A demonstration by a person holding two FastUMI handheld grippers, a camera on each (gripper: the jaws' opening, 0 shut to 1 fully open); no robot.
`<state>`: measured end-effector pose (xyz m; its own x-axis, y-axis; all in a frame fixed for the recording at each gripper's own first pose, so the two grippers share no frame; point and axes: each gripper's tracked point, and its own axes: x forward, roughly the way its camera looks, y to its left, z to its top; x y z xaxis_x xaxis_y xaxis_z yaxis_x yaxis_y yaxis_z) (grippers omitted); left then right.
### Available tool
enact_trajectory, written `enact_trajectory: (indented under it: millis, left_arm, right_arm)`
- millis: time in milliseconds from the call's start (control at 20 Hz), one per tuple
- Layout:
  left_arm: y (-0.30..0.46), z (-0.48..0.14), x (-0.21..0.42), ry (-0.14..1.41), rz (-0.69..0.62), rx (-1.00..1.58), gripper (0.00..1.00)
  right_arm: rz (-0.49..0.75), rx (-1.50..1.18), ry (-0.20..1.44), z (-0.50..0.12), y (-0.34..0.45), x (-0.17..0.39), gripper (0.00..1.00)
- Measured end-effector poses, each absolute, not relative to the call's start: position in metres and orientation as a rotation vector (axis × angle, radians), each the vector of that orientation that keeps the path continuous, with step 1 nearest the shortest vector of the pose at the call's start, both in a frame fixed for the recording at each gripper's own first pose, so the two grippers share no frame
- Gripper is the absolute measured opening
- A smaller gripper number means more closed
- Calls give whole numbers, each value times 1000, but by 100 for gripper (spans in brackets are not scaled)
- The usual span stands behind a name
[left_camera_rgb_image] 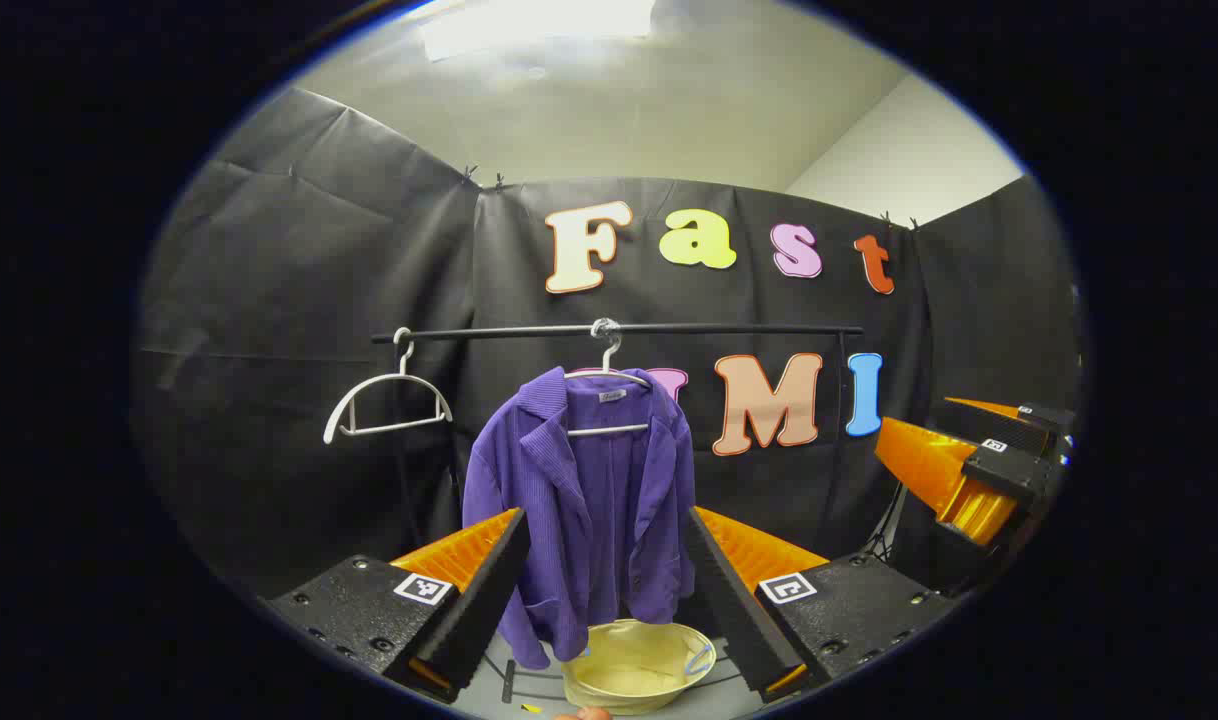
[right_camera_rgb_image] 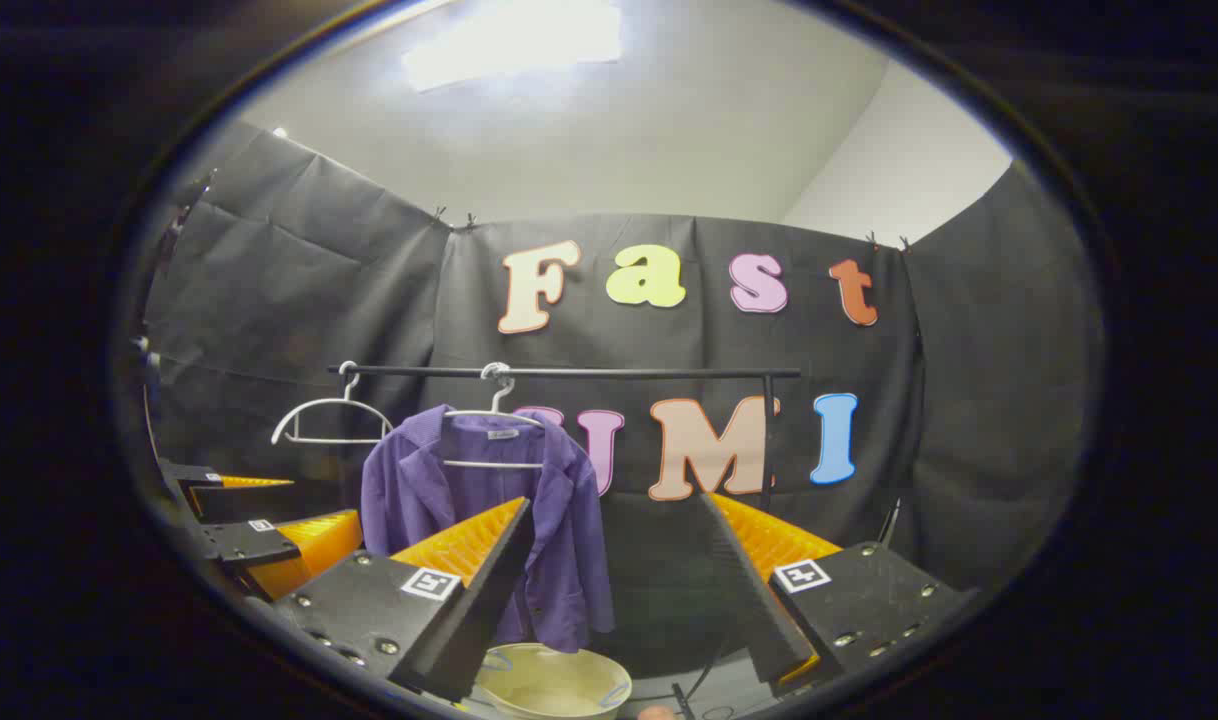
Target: Grasp the clothes on the hanger with both hands and then place them into the laundry hamper below.
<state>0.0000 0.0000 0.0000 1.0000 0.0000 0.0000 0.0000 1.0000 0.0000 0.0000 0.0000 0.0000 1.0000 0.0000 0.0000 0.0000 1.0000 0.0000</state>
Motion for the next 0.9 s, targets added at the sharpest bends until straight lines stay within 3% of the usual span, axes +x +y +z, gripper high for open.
enact_trajectory:
  millis: [100, 600, 650, 900]
  left_arm:
    - [0, -5, 1, 6, -12, -11, 96]
    - [4, -14, 10, 38, 2, -20, 92]
    - [5, -14, 10, 39, 9, -19, 96]
    - [5, -10, 10, 46, 43, -11, 92]
  right_arm:
    - [-13, -5, 9, -2, 2, 1, 98]
    - [-37, -21, 20, -14, 0, 15, 98]
    - [-34, -19, 22, -16, 0, 19, 98]
    - [-10, -20, 30, -32, 1, 60, 98]
